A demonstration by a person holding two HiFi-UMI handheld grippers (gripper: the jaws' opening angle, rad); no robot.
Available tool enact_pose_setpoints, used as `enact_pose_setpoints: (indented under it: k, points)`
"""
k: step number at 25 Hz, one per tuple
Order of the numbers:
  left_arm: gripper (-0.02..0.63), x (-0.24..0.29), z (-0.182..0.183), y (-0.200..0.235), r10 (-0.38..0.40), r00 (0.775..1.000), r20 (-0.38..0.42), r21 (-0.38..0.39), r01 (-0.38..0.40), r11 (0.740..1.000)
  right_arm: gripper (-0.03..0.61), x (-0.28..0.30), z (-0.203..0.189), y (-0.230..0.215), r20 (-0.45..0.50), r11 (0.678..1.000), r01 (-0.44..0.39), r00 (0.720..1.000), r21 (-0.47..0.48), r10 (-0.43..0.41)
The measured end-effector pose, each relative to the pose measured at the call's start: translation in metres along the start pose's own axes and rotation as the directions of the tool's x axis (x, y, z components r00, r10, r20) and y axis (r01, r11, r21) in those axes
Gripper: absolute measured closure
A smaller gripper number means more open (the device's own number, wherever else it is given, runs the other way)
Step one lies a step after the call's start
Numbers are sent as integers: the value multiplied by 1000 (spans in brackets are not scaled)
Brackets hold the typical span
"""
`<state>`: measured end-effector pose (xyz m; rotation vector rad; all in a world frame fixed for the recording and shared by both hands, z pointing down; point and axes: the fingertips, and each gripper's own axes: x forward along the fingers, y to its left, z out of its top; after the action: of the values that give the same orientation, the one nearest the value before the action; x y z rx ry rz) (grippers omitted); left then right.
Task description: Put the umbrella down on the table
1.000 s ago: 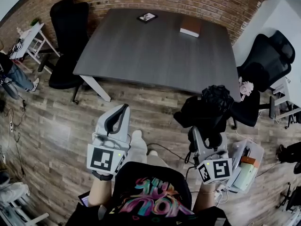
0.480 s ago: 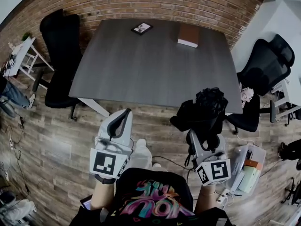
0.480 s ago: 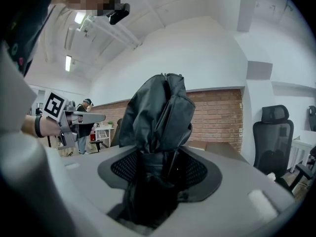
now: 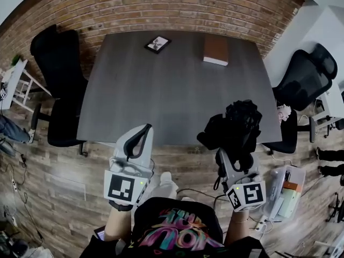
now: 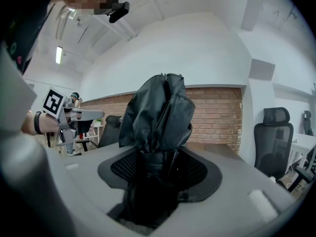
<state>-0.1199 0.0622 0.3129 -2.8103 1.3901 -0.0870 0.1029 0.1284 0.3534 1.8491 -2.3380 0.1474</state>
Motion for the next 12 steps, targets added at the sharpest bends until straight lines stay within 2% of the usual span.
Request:
enact_pose_setpoints:
  k: [5,12]
  points:
    - [612,22,-13,32,-19,1000,-24,-23,19,1000,345,34,3,-2,-20,999,43,999,17,-42]
    - [612,38,-23,43,-35,998,-46,-17,34,999,345,44,-4,-4,-40,997,74,997,36,-72]
